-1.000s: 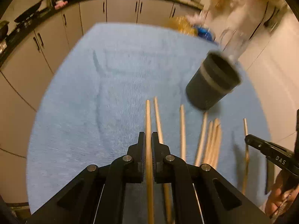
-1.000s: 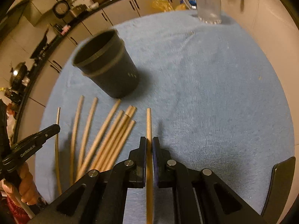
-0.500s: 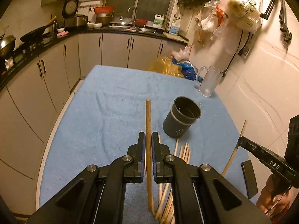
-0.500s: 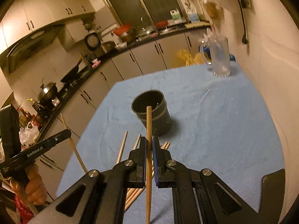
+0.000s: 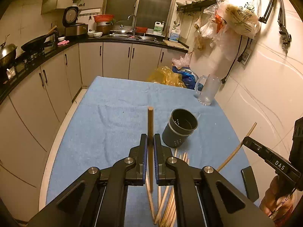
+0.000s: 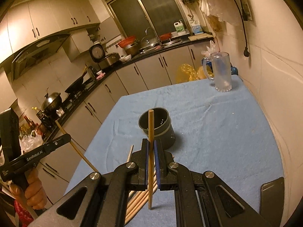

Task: Organize utensils
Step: 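Lift the held chopsticks upright and carry both tools over the grey holder cup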

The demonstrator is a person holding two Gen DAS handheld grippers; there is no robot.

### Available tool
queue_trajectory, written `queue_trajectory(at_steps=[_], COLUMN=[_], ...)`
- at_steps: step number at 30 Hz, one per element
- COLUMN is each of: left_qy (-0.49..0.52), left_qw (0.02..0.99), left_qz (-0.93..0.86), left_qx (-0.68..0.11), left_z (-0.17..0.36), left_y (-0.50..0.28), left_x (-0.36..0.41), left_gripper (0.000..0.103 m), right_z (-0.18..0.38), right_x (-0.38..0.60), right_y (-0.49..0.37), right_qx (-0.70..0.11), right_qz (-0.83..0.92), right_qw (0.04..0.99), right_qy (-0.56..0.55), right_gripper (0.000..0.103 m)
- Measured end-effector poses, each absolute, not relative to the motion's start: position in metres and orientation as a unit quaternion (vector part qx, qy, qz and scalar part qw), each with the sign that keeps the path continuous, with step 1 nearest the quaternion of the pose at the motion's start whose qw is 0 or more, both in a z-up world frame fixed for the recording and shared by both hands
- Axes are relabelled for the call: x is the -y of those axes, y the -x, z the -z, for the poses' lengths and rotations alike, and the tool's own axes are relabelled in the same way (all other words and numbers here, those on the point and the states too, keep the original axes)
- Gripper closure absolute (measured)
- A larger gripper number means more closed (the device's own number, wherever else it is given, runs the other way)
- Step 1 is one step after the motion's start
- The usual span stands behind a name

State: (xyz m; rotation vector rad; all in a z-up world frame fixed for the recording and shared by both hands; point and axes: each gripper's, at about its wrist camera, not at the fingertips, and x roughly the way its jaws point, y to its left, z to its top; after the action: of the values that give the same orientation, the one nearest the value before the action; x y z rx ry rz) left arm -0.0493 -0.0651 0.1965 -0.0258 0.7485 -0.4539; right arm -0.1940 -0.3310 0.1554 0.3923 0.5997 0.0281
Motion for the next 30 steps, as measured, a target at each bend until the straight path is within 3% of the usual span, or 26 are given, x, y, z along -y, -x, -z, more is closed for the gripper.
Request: queue_trajectory(at_steps=[11, 30], left_qy=[0.013, 0.032], left_qw=[0.907, 0.911], left_qz=[0.223, 0.267], left_qx=[-0.356, -0.313], left_z=[-0.218, -0.304], left_y=[0.037, -0.016], left_x=[0.078, 0.134], left_gripper=[0.097, 0.097], right_z=[-0.183, -0.266], right_x=[0.346, 0.386], right_y=[0.185, 0.131], right_qx=[-0.271, -0.207], right_qz=[-0.01, 0.02], right_qw=[0.94, 0.951], right_qy=[-0.206, -0.231], right_gripper=[0.097, 0.097])
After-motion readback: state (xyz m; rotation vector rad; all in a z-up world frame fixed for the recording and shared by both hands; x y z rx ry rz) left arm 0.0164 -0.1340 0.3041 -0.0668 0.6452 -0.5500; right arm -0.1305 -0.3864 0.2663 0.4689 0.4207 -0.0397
